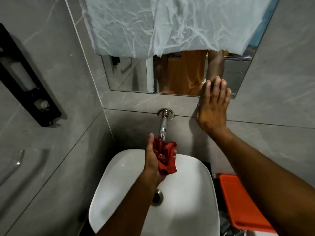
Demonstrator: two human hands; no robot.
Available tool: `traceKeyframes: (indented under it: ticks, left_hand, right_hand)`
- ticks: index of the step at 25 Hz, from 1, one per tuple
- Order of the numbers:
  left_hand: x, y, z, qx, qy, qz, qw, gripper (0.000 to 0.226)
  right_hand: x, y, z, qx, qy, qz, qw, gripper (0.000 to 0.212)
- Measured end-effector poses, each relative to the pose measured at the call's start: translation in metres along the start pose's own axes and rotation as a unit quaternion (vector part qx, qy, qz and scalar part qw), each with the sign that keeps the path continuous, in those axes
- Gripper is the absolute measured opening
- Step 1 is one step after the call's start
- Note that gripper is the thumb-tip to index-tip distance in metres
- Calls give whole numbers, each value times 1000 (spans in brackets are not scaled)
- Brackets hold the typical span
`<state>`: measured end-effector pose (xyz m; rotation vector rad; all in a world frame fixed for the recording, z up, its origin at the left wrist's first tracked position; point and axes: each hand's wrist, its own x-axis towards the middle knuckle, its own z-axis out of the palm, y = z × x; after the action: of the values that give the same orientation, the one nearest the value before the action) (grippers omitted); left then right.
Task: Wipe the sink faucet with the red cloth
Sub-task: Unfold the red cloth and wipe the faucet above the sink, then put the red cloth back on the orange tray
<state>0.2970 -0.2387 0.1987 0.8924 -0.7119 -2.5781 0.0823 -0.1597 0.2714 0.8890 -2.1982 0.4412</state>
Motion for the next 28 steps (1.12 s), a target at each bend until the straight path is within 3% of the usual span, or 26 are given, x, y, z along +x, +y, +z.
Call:
traceKeyframes:
  ticks: [2, 4, 5, 7, 8, 9, 11, 14, 18, 22, 25, 28]
  left_hand:
    - [-8, -8, 2, 4, -4, -20, 1000, 56]
    - [-14, -27, 5, 4, 4, -51, 999, 46]
    - [-15, -37, 9, 9, 10, -62, 998, 41]
    - [-10, -59, 27, 28, 13, -94, 995, 35]
    - [-6, -65, 39, 54, 17, -108, 993, 37]
    - [1, -75, 54, 96, 23, -117, 988, 39]
    - [20, -94, 83, 204, 24, -123, 971, 40]
    - [46, -139, 127, 375, -36, -140, 916, 28]
    - [110, -216, 164, 576, -66, -61, 812, 20]
    - [178, -309, 159, 772, -109, -71, 622, 48]
    - [213, -361, 133, 877, -117, -60, 462, 69]
    - [245, -394, 108, 911, -168, -83, 367, 69]
  right_hand:
    - [-23, -13, -8, 42, -68, 44, 996, 76]
    - [-60, -26, -13, 136, -210, 135, 959, 53]
    - [-83, -29, -17, 207, -309, 216, 903, 46]
    - [-122, -23, -31, 339, -451, 399, 723, 50]
    - [-138, -13, -37, 403, -470, 462, 635, 49]
    - [-151, 6, -42, 461, -457, 500, 573, 45]
    - [-166, 47, -48, 525, -405, 545, 514, 31]
    - [-185, 115, -56, 545, -311, 608, 487, 15]
    - [-241, 187, -38, 515, -218, 707, 433, 9]
    - [-309, 223, 18, 491, -183, 775, 353, 13]
    - [-340, 240, 57, 429, -223, 786, 384, 31]
    - [-359, 249, 81, 376, -327, 724, 477, 40]
